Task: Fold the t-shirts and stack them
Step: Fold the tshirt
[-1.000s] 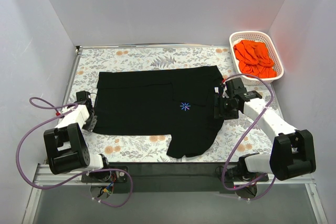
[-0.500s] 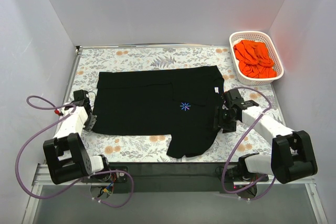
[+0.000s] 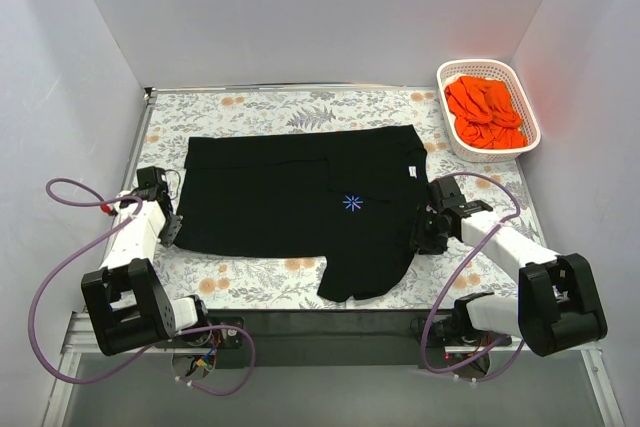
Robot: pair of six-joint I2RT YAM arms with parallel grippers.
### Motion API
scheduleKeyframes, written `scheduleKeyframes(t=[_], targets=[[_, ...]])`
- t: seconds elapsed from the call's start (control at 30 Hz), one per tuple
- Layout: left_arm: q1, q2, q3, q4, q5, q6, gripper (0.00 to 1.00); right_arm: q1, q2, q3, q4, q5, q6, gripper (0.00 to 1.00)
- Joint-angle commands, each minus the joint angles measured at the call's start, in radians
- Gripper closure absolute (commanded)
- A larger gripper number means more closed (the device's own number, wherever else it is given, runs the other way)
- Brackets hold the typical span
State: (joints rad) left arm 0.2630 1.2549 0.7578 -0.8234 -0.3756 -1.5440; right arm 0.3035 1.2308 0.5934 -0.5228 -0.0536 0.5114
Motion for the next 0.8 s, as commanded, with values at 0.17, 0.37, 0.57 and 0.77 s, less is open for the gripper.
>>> scheduleKeyframes(t=[0.17,0.37,0.57,0.77], targets=[[0.005,0.006,0.08,-0.054,-0.029,0.01,1.0,0.002,0.009,-0.009,0.055,-0.002,-0.008,0.87],[0.005,0.014,0.12,-0.091,-0.065,0.012,1.0,-0.004,-0.016,0.043,-0.057,0.014,-0.06,0.99],[0.005,0.029,0.135,-0.097,-0.074,0.021,1.0,-0.03,-0.022,0.189,-0.19,0.021,-0.12,0.99],[0.005,0.08,0.146,-0.072,-0.045,0.047,1.0,-0.046,0.065,0.328,-0.258,-0.002,-0.165,0.99]])
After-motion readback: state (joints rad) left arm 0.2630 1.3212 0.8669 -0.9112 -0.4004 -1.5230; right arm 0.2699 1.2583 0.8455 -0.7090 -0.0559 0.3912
